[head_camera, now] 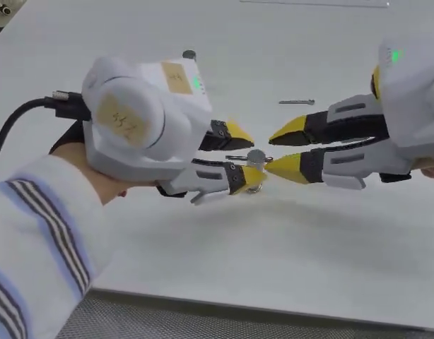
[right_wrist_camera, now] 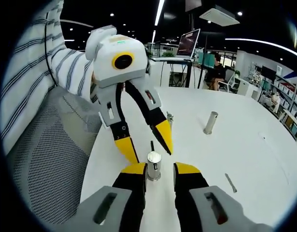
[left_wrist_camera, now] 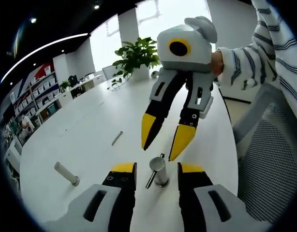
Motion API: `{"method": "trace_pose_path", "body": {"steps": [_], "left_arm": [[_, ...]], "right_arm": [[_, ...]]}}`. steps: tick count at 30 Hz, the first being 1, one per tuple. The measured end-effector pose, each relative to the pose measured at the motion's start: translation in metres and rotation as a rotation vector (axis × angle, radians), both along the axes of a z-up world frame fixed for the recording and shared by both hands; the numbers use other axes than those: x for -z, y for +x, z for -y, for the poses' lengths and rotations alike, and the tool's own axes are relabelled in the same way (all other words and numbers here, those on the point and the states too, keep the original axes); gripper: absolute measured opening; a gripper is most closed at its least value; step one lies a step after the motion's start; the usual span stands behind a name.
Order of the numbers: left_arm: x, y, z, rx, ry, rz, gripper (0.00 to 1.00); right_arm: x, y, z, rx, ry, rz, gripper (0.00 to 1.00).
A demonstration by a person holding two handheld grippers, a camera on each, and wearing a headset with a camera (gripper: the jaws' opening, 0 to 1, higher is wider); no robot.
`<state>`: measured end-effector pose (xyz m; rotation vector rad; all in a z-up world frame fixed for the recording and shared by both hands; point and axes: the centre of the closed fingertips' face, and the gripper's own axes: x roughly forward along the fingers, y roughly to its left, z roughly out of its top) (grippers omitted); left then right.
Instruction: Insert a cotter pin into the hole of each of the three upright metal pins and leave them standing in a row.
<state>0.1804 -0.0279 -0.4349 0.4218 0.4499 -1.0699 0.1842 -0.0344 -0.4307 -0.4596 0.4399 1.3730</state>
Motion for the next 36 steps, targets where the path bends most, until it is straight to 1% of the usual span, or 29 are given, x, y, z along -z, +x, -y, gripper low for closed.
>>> {"method": "trace_pose_path", "body": {"steps": [2,3,5,6,7,8,9,10,12,13,15,16,17,20,22,24,27,28,33,36], "left_arm": [[-0.004,-0.002,0.000,-0.009,-0.042,-0.007,0.41],[-0.006,-0.008,-0.001,0.000,-0.068,-0.030,0.48],[-0.008,-0.013,-0.005,-0.008,-0.097,-0.036,0.58],[-0.010,-0.016,-0.006,-0.016,-0.113,-0.046,0.65],[-0.010,-0.020,-0.008,-0.024,-0.130,-0.060,0.70],[-0.012,-0.023,-0.011,-0.033,-0.148,-0.061,0.74],[-0.012,-0.027,-0.014,-0.045,-0.163,-0.081,0.79],[-0.012,-0.030,-0.016,-0.053,-0.170,-0.092,0.81],[-0.014,-0.035,-0.022,-0.072,-0.175,-0.090,0.88],[-0.016,-0.037,-0.026,-0.094,-0.184,-0.088,0.91],[-0.019,-0.036,-0.034,-0.145,-0.196,-0.075,0.91],[-0.020,-0.036,-0.039,-0.177,-0.202,-0.077,0.92],[-0.021,-0.038,-0.042,-0.193,-0.205,-0.076,0.92],[-0.022,-0.046,-0.051,-0.226,-0.228,-0.094,0.99],[-0.022,-0.049,-0.058,-0.258,-0.230,-0.108,0.99],[-0.023,-0.051,-0.063,-0.277,-0.233,-0.101,0.99],[-0.025,-0.055,-0.068,-0.302,-0.254,-0.106,0.99],[-0.025,-0.056,-0.069,-0.310,-0.255,-0.107,0.99],[-0.019,-0.062,-0.076,-0.334,-0.215,-0.114,0.99],[-0.022,-0.062,-0.083,-0.353,-0.218,-0.104,0.99]], "right_arm": [[0.000,0.000,0.000,0.007,0.019,-0.014,0.18],[0.000,0.000,-0.001,0.014,0.036,-0.027,0.19],[0.001,0.000,-0.002,0.033,0.058,-0.055,0.22],[0.001,0.000,-0.002,0.035,0.063,-0.060,0.24],[0.002,-0.002,-0.002,0.035,0.066,-0.060,0.26],[0.002,-0.004,-0.004,0.036,0.073,-0.067,0.27],[0.002,-0.006,-0.006,0.035,0.080,-0.079,0.27],[0.003,-0.007,-0.007,0.035,0.086,-0.085,0.27],[0.006,-0.008,-0.010,0.034,0.095,-0.096,0.27],[0.007,-0.009,-0.010,0.034,0.099,-0.099,0.28],[0.010,-0.011,-0.012,0.035,0.112,-0.112,0.28],[0.011,-0.013,-0.014,0.035,0.126,-0.126,0.27],[0.012,-0.014,-0.014,0.037,0.135,-0.132,0.27],[0.017,-0.015,-0.016,0.043,0.160,-0.152,0.27],[0.021,-0.014,-0.017,0.044,0.163,-0.152,0.26],[0.023,-0.013,-0.018,0.045,0.169,-0.156,0.26],[0.027,-0.013,-0.021,0.037,0.177,-0.159,0.25],[0.028,-0.013,-0.022,0.032,0.178,-0.157,0.24],[0.029,-0.011,-0.028,0.017,0.197,-0.151,0.22],[0.030,-0.010,-0.030,0.014,0.194,-0.134,0.19]]}}
